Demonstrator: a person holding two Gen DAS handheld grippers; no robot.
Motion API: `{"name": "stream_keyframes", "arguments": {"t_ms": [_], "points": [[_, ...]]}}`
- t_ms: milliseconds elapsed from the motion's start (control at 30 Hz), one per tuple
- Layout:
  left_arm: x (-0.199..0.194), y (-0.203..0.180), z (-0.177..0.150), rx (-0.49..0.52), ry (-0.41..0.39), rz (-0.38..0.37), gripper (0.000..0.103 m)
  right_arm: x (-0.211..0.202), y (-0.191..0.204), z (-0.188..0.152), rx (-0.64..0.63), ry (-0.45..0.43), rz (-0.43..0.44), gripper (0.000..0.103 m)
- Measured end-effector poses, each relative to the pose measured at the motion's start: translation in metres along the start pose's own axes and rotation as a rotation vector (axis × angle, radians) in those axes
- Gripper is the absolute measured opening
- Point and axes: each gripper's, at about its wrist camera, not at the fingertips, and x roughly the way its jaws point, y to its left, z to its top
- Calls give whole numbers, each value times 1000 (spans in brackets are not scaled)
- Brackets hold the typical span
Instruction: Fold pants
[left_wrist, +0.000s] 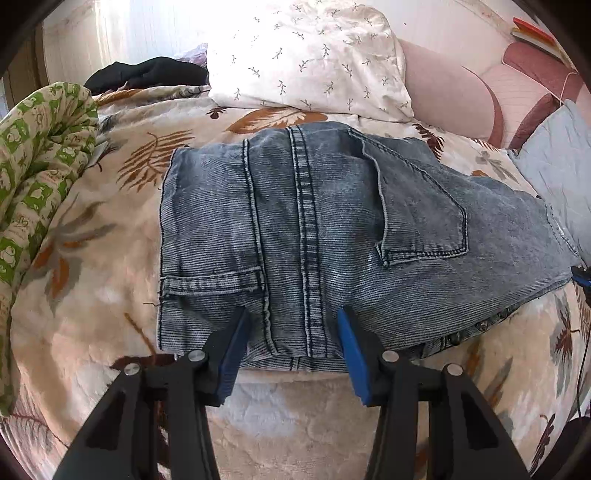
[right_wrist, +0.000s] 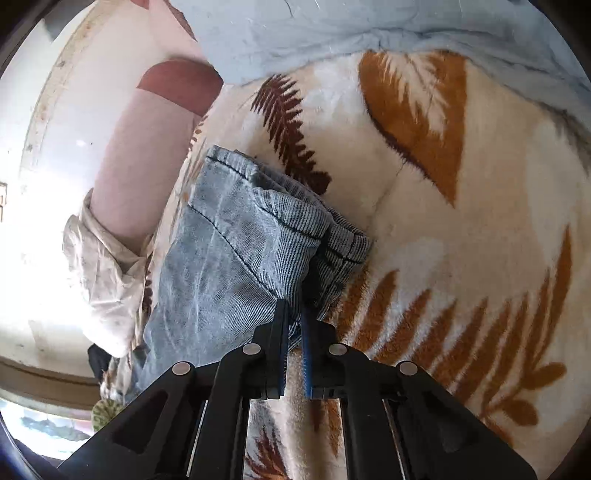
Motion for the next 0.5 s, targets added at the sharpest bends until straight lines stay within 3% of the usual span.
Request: {"name": "stream_keyframes", "arguments": {"t_ms": [100, 167, 267, 367, 433, 467, 500], "points": [[-14, -1, 6, -28, 6, -12, 51, -13, 26, -2, -124, -42, -98, 13], [-32, -3, 9, -42, -31, -59, 51, -23, 43, -6, -191, -48, -194, 15], [-55, -17, 19, -36, -106, -72, 52, -39, 70, -20, -318, -113, -251, 21], [-58, -35, 28, -35, -128, -101, 53, -40, 106, -43, -487, -116, -243, 28], [-51, -52, 30, -2, -126, -90, 54, -35, 124, -59, -562, -100, -143, 35], [-47, -61, 30, 21, -131, -67, 55, -27, 132, -69, -592, -75, -86, 43], [-42, -68, 29, 42, -138, -36, 55, -19, 137, -75, -616, -52, -71, 45]]}}
